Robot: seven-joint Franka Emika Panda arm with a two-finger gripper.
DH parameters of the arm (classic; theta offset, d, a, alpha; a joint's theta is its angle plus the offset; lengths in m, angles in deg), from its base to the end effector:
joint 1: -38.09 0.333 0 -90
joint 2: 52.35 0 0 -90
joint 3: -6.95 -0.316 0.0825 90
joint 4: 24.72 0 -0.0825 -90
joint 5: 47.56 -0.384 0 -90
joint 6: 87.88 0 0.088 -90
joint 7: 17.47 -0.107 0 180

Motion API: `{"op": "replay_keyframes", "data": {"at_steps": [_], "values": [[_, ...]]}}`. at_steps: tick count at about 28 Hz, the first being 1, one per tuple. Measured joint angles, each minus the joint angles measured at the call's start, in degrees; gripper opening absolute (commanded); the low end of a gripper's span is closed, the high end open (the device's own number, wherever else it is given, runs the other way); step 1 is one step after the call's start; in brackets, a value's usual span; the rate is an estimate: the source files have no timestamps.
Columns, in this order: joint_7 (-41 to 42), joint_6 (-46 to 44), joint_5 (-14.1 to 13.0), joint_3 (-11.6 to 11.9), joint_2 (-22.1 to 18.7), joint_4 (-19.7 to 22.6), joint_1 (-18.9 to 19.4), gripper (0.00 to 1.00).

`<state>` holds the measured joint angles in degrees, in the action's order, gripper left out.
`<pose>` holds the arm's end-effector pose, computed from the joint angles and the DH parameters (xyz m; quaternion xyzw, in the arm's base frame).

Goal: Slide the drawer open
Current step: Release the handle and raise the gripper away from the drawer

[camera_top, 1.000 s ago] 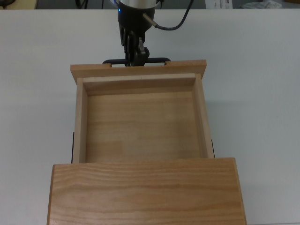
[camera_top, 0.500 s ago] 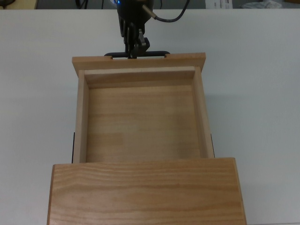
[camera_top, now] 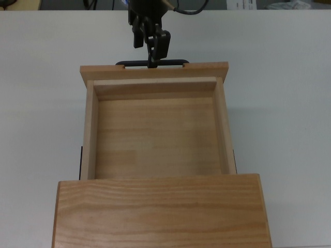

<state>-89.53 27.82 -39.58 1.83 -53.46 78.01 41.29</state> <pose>0.5756 0.0764 0.5721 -0.8526 0.5037 -0.1365 0.0278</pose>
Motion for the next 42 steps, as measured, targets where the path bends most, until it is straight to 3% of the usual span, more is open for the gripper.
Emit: {"op": "replay_keyframes", "data": {"at_steps": [11,26,31,42], "values": [[13.44,-4.58,-1.16,0.08,-1.19,-1.3,-0.03,1.0],[50.33,-11.41,-1.52,0.08,-2.32,-3.04,-0.02,1.0],[58.63,-14.99,-1.52,0.08,-2.32,-3.54,-0.02,1.0],[65.83,-20.52,-1.53,0.0,-2.32,-5.5,0.01,1.0]]}}
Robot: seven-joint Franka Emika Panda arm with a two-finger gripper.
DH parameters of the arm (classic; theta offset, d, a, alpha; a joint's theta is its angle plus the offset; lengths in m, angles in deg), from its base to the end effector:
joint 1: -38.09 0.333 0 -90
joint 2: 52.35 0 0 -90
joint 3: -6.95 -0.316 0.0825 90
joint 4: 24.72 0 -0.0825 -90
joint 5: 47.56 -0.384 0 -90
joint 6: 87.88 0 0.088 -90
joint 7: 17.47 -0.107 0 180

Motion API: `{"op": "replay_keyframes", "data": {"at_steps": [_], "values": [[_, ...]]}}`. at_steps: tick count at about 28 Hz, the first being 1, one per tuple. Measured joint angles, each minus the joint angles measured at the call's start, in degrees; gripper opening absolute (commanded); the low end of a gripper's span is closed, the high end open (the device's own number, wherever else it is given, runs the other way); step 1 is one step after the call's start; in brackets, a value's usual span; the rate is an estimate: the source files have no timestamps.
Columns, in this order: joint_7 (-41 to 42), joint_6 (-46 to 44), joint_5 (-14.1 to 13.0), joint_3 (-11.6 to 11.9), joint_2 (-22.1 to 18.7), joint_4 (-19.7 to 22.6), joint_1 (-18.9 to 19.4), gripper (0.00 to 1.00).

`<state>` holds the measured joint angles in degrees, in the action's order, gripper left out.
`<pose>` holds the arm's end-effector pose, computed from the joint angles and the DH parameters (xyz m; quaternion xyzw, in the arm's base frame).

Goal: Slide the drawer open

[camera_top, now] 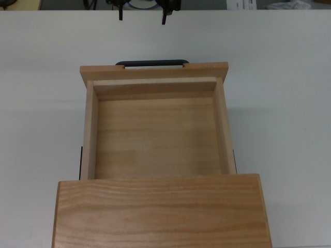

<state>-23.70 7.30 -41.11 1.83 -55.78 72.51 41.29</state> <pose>0.5384 0.0689 0.6059 0.9979 0.0226 0.0192 0.0568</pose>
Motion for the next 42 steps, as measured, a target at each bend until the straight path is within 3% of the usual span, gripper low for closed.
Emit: {"op": "replay_keyframes", "data": {"at_steps": [12,42], "values": [[2.58,-3.38,-1.39,-0.03,0.15,-1.37,0.02,1.0],[2.77,-5.33,-1.41,-0.16,0.43,-2.04,0.06,1.0]]}}
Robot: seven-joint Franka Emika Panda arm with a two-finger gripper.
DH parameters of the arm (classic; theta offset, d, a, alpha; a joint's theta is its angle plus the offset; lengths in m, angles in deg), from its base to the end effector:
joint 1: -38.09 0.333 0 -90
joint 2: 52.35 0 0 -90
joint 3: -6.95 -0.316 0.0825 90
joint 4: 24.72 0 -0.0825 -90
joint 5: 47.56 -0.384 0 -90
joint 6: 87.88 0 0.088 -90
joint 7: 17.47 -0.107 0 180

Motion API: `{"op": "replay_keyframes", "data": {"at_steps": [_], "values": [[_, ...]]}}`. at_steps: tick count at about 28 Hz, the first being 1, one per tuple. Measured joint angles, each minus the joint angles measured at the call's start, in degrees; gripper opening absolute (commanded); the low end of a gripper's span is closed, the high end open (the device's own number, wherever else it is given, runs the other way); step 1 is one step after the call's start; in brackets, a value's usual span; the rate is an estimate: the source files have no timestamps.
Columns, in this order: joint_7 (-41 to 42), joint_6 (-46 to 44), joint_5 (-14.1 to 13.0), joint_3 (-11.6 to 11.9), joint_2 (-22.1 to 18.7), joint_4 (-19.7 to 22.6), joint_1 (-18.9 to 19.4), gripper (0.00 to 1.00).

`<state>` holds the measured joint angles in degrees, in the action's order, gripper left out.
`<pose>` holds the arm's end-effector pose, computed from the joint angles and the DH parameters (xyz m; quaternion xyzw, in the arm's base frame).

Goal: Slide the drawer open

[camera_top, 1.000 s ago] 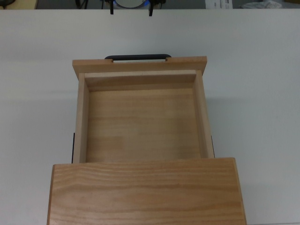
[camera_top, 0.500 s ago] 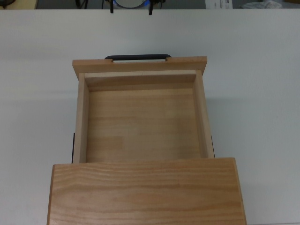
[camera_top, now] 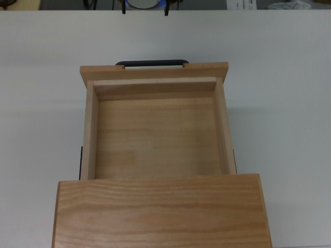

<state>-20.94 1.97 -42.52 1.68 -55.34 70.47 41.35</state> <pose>0.5317 0.0715 0.6104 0.9977 0.0448 -0.0156 0.0483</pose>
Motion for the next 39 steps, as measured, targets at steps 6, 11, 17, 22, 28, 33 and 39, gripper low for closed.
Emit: {"op": "replay_keyframes", "data": {"at_steps": [6,11,17,22,28,33,39], "values": [[0.0,-0.02,0.0,-0.01,0.0,-0.07,0.0,1.0],[0.0,-0.02,0.0,-0.02,0.0,-0.08,0.01,1.0],[0.01,-0.02,0.0,-0.02,0.0,-0.08,0.01,1.0],[0.02,-0.02,0.0,-0.02,0.0,-0.08,0.01,1.0],[0.03,-0.02,0.0,-0.02,0.0,-0.11,0.01,1.0],[0.03,-0.02,0.0,-0.02,0.0,-0.5,0.01,1.0],[0.03,-0.02,-0.01,-0.08,0.0,-0.94,0.03,1.0]]}}
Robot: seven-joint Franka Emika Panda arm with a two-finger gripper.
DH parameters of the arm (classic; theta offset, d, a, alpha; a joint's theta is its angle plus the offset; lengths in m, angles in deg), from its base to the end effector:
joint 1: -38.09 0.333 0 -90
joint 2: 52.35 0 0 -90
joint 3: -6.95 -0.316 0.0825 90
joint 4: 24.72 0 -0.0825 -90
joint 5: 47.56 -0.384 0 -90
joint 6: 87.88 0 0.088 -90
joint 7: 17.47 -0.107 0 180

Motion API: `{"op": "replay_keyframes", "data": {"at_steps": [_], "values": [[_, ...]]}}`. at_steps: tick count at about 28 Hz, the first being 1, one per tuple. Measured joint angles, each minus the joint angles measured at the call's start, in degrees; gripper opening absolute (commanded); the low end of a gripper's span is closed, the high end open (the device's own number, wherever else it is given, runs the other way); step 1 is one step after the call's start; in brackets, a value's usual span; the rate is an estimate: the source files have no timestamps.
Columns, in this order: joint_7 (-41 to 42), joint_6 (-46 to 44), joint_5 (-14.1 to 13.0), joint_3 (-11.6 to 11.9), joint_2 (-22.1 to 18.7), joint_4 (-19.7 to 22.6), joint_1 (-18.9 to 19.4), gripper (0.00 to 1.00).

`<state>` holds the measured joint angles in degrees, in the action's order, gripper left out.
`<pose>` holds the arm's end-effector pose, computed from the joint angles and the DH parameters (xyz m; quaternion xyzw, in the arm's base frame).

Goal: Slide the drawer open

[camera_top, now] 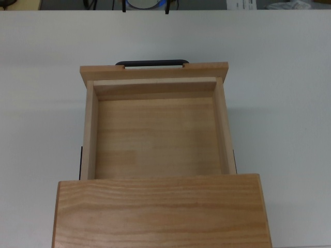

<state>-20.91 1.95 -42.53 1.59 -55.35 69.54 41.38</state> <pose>0.5321 0.0728 0.6181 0.9978 0.0457 -0.0076 0.0474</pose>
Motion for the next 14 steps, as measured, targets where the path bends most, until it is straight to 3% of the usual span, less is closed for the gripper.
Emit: {"op": "replay_keyframes", "data": {"at_steps": [14], "values": [[0.0,0.0,-0.03,-0.33,0.0,-0.05,0.0,1.0]]}}
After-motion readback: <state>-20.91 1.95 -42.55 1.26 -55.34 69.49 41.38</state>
